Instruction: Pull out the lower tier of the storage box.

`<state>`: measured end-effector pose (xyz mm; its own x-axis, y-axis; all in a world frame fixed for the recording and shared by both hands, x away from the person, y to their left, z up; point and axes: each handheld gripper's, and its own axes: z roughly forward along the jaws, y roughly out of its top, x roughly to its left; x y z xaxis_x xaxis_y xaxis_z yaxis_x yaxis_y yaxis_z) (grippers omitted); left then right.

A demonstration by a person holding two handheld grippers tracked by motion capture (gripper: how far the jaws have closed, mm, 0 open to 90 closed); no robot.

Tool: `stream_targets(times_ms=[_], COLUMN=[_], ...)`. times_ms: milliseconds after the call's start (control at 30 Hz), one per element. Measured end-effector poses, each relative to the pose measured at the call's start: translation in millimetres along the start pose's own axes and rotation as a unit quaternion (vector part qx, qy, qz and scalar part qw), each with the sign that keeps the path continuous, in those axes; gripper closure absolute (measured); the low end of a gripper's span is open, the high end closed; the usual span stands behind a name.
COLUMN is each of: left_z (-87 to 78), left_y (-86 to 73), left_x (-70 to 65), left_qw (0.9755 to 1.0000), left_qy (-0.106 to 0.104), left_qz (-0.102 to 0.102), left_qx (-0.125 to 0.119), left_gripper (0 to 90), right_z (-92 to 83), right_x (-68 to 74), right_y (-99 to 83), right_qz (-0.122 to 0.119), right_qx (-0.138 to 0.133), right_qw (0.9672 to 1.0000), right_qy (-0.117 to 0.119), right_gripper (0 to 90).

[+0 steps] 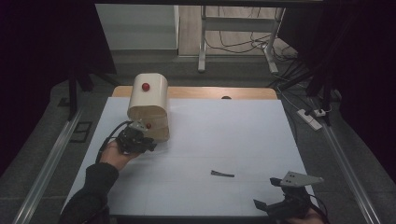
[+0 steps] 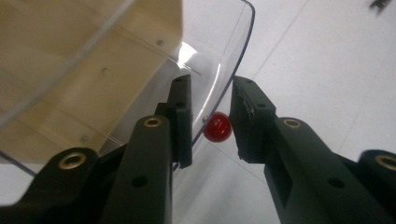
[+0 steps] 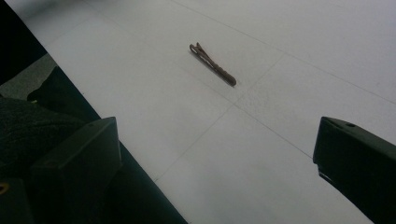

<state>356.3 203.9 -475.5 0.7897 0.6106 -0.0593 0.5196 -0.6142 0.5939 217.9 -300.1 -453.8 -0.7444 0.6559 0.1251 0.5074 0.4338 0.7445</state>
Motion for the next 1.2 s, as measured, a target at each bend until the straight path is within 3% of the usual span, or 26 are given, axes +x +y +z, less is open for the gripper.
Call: stream_targets(times_ms=[633, 1200], left_z=[2.3, 3.5], left_y=[-13.6, -22.4], left_x=[-10.5, -24.6], left_qw=[0.9997, 0.9995], left_qy=[-0.026, -0.025], left_qz=[0.004, 0.017], left_qx=[0.002, 0.014], left_gripper=[73.4, 74.5], right_z=[0.3, 0.3], right_x=[0.5, 0.7], right_y=[0.0, 0.0], right_qz=[-0.001, -0.001], right_qx=[0.002, 0.002], right_qw=[1.0, 1.0], right_qy=[-0.001, -0.001], right_gripper=[0.2, 0.3])
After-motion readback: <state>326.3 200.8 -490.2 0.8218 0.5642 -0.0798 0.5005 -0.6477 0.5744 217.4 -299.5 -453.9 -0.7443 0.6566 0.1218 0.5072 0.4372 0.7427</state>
